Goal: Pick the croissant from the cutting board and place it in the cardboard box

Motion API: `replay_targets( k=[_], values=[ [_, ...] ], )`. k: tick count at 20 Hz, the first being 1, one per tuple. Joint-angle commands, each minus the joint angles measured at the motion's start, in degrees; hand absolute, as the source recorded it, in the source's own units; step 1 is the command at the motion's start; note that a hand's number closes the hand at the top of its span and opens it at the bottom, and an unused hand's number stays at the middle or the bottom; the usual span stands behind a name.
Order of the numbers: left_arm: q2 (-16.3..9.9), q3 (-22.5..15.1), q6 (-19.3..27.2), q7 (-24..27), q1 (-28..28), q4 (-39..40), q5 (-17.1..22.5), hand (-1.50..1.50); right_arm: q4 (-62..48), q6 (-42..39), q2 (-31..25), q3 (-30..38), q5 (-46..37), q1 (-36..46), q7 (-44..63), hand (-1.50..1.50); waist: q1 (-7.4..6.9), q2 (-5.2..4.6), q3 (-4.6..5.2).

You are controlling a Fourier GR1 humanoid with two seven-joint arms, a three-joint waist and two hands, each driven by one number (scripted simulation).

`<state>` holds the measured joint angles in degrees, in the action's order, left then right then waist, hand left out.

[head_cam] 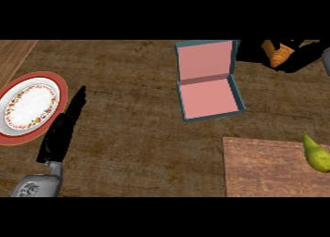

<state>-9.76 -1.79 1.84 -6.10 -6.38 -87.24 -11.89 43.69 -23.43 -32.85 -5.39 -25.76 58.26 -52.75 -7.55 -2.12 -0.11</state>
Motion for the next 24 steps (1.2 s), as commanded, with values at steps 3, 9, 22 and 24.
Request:
replay_targets(
  k=[3, 9, 22, 24],
  values=[
    [0.42, 0.07, 1.19, 0.75, 0.48, 0.63, -0.93, 0.00, -6.92, -9.09, 5.30, -5.31, 0.49, 7.51, -5.30, 1.50, 1.00, 0.26, 0.12],
    [-0.13, 1.10, 0.83, 1.08, 3.72, -0.65, 0.00, 0.00, -11.06, -5.89, 10.07, -11.38, -2.08, 9.28, -6.78, 1.50, 2.39, 0.86, 0.09],
    [-1.88, 2.91, -0.78, 0.27, 4.45, -2.43, 1.11, 0.00, -27.57, 2.23, 22.01, -17.02, -7.66, 12.70, -3.39, -1.50, 3.58, 0.94, 0.09],
    [-1.40, 3.39, -0.01, 1.19, 1.98, 0.73, 0.65, 0.00, -29.30, 1.71, 24.98, -15.18, -6.44, 16.94, -0.63, -1.50, 4.06, 0.93, 0.13]
  ],
)
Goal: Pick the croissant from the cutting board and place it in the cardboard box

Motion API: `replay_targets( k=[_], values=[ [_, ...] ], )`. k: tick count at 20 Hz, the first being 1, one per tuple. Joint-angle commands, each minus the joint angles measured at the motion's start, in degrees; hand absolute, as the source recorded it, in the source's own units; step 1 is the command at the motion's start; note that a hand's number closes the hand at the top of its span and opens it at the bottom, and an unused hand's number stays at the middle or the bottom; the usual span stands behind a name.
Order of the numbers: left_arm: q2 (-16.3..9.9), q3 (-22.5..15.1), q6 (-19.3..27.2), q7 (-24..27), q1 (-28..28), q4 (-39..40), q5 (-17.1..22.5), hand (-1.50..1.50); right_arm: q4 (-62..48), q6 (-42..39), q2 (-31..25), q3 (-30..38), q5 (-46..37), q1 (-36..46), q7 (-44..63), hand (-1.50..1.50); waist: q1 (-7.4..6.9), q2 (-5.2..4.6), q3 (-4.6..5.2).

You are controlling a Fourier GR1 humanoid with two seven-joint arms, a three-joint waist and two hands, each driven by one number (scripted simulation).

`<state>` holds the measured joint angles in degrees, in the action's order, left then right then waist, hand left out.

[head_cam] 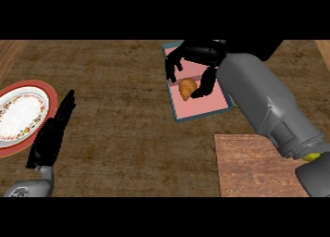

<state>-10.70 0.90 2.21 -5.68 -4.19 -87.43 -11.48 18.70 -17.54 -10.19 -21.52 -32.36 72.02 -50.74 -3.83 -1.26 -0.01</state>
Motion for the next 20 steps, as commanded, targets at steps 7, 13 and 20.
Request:
replay_targets(
  k=[7, 13, 20],
  values=[
    [0.73, 0.09, -0.30, 1.00, 0.35, 1.00, 0.46, 0.00, -8.74, -5.27, 5.38, 7.91, 7.54, 0.77, -2.95, -1.50, -0.37, -0.58, -0.01],
    [-0.52, 0.83, -1.45, -0.40, -0.74, -0.76, 1.25, 0.00, -11.52, -14.52, 1.64, 18.28, 18.12, 5.90, 3.43, -1.50, -0.52, -0.57, -0.05],
    [0.45, -1.29, -0.55, 0.73, 0.60, -2.08, -0.79, 0.00, -15.06, -16.28, -3.52, 25.79, 25.56, 5.56, 10.47, -1.50, -2.61, -1.63, -0.11]
  ],
)
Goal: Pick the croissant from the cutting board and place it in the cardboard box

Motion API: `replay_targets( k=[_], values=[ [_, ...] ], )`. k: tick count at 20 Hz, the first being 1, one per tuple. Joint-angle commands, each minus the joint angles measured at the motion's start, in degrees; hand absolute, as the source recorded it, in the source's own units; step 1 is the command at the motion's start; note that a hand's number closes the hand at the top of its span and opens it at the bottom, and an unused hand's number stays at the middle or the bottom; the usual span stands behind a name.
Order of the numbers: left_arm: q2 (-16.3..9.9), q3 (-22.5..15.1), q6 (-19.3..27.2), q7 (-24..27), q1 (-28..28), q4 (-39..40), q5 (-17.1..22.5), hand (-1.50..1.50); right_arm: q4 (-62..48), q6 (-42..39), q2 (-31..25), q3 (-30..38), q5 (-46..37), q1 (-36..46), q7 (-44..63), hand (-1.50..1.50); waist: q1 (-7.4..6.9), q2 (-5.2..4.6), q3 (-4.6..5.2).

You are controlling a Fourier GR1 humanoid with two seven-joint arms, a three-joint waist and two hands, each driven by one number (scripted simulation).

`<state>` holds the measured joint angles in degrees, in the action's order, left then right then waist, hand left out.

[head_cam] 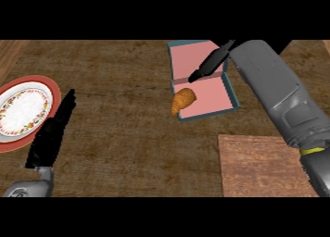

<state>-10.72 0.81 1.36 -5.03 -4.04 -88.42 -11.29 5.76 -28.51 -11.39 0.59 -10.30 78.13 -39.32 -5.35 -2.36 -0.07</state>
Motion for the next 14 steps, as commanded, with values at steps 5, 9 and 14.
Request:
replay_targets(
  k=[5, 9, 14],
  values=[
    [0.94, -1.05, 0.07, 1.59, -0.96, -0.13, -0.27, 0.00, -2.65, -6.72, -10.81, 6.74, 6.31, 1.25, 4.08, -1.50, -2.18, -1.83, -0.07],
    [1.52, -1.93, -0.01, -0.18, -2.14, -2.06, -0.32, 0.00, -2.53, -8.81, -14.99, 8.34, 7.86, 0.98, 5.86, -1.50, -3.34, -2.53, -0.29],
    [1.50, -2.55, -0.27, 0.06, -3.55, -0.97, -0.95, 0.00, -0.64, -11.40, -17.48, 8.14, 7.69, 0.74, 6.33, -1.50, -4.19, -3.72, -0.39]
  ],
)
